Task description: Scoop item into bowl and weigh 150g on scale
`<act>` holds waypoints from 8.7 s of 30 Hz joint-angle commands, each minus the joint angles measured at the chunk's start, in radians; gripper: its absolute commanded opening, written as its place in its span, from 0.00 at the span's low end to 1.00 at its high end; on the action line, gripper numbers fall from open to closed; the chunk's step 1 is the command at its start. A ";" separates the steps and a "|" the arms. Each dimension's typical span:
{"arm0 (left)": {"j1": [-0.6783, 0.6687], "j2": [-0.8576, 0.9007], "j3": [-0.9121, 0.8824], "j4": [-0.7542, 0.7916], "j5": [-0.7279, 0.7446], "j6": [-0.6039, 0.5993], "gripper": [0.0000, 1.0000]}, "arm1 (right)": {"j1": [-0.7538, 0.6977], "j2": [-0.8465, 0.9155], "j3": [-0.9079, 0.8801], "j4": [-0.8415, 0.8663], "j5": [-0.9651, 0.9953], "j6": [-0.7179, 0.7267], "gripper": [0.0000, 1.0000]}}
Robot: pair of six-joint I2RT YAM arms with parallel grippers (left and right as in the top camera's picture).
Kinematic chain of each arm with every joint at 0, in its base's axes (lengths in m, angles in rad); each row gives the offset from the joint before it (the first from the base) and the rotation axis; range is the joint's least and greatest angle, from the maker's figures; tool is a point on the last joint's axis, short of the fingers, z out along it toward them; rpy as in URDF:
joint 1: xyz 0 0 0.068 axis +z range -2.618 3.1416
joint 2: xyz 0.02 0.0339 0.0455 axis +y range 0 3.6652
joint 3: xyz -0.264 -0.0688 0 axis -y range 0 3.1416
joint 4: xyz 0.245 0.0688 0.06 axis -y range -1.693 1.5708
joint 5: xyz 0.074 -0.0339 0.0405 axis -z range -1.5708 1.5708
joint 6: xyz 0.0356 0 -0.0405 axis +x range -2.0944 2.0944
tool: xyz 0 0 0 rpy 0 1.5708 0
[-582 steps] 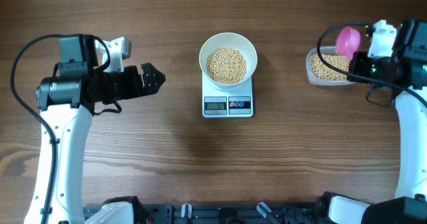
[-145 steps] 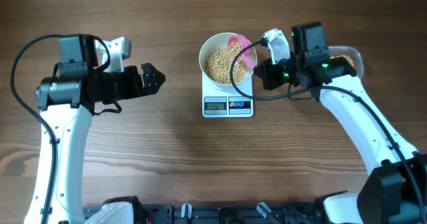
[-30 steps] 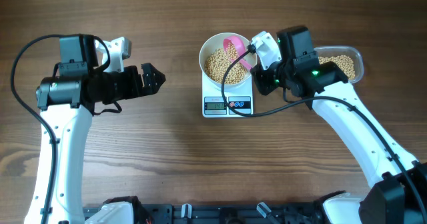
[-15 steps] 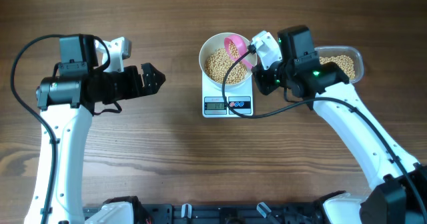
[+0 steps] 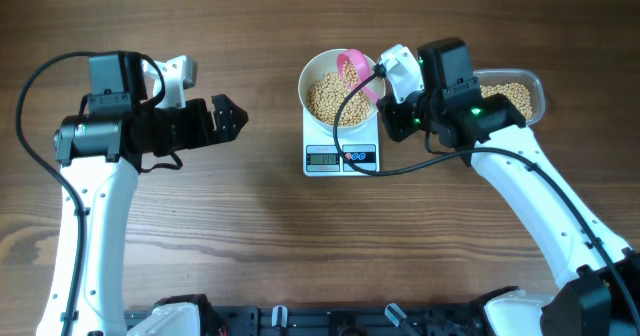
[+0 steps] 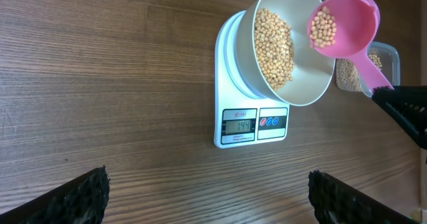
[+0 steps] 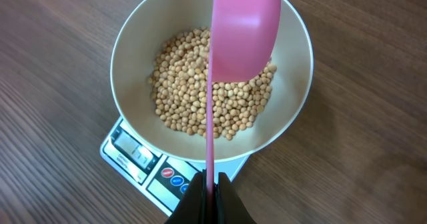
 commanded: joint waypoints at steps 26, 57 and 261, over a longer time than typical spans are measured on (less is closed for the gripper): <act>-0.003 -0.003 0.019 0.000 0.019 0.020 1.00 | 0.000 -0.027 0.017 0.004 -0.032 -0.020 0.04; -0.003 -0.003 0.019 0.000 0.019 0.020 1.00 | -0.001 -0.026 0.018 0.006 -0.043 0.020 0.04; -0.003 -0.003 0.019 0.000 0.019 0.020 1.00 | 0.004 -0.009 0.018 0.010 -0.062 0.043 0.04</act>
